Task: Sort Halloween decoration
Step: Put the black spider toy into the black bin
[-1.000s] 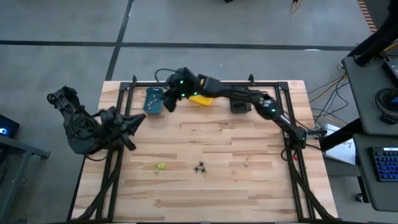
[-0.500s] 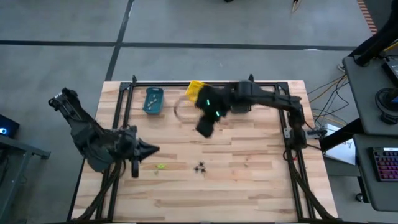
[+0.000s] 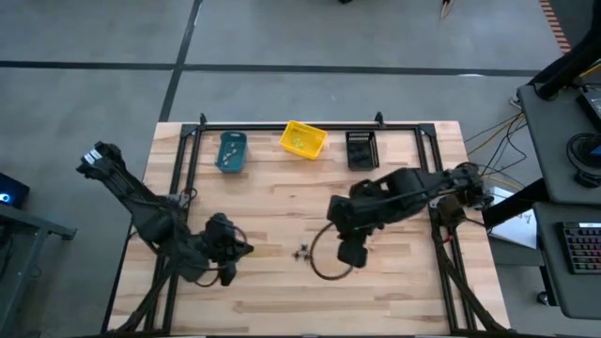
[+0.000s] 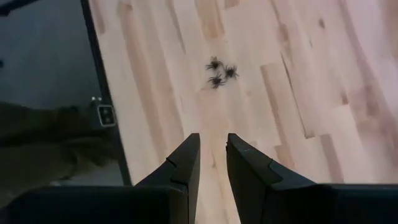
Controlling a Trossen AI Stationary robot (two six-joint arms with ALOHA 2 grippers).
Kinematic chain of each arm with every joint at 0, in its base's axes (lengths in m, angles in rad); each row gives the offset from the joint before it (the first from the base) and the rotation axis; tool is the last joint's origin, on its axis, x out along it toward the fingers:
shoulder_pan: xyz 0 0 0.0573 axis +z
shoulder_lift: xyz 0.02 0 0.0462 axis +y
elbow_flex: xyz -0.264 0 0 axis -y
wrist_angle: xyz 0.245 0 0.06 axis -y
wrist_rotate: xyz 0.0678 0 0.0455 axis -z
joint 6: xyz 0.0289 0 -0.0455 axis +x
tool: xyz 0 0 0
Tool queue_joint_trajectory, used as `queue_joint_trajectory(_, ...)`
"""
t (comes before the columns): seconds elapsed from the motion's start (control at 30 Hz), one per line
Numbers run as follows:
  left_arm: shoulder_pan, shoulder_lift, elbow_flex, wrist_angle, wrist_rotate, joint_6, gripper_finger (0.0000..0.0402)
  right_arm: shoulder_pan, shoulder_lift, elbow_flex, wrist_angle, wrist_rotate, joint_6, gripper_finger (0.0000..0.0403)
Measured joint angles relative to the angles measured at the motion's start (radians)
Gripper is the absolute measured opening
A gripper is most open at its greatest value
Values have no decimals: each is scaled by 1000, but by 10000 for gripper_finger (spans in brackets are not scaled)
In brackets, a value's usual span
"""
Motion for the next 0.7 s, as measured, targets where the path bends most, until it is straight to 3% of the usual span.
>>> queue_joint_trajectory(0.33,249,144,0,53,257,118,0,9,-123,-123,0,152,-201,68)
queue_joint_trajectory(0.53,284,255,0,206,287,406,0,-34,-299,-369,35,239,-237,67)
queue_joint_trajectory(0.7,314,346,0,356,346,539,0,-73,-502,-650,288,251,-310,68)
